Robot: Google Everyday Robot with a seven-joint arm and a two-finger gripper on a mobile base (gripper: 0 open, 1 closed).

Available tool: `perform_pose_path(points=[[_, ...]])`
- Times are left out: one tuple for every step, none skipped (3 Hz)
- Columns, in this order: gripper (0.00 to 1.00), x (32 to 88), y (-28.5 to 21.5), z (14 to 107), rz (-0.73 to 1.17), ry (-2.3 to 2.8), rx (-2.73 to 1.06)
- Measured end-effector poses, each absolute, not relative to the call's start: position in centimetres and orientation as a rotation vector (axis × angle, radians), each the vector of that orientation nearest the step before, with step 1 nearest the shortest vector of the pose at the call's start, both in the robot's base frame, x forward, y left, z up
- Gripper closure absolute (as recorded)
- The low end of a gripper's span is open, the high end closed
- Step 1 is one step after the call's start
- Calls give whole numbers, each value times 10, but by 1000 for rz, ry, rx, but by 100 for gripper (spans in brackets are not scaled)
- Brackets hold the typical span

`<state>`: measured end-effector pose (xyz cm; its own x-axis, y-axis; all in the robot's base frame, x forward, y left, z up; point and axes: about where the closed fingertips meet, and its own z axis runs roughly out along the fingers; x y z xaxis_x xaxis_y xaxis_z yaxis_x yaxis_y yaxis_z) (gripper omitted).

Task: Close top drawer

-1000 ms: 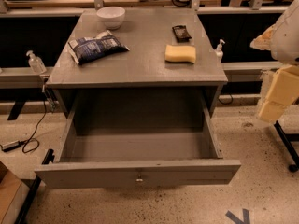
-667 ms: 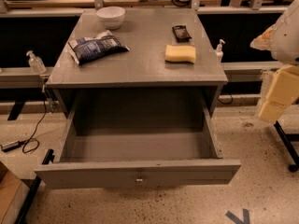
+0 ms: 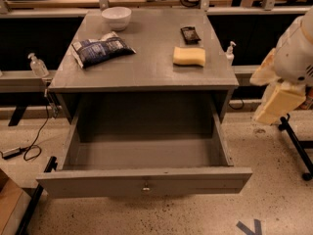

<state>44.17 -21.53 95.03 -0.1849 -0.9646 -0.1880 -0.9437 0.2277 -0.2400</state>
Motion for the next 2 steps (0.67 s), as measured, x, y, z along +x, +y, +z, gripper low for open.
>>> perform_pose_path(points=[[64, 442, -216, 913, -72, 2203, -1852], [87, 441, -216, 915, -79, 2201, -1849]])
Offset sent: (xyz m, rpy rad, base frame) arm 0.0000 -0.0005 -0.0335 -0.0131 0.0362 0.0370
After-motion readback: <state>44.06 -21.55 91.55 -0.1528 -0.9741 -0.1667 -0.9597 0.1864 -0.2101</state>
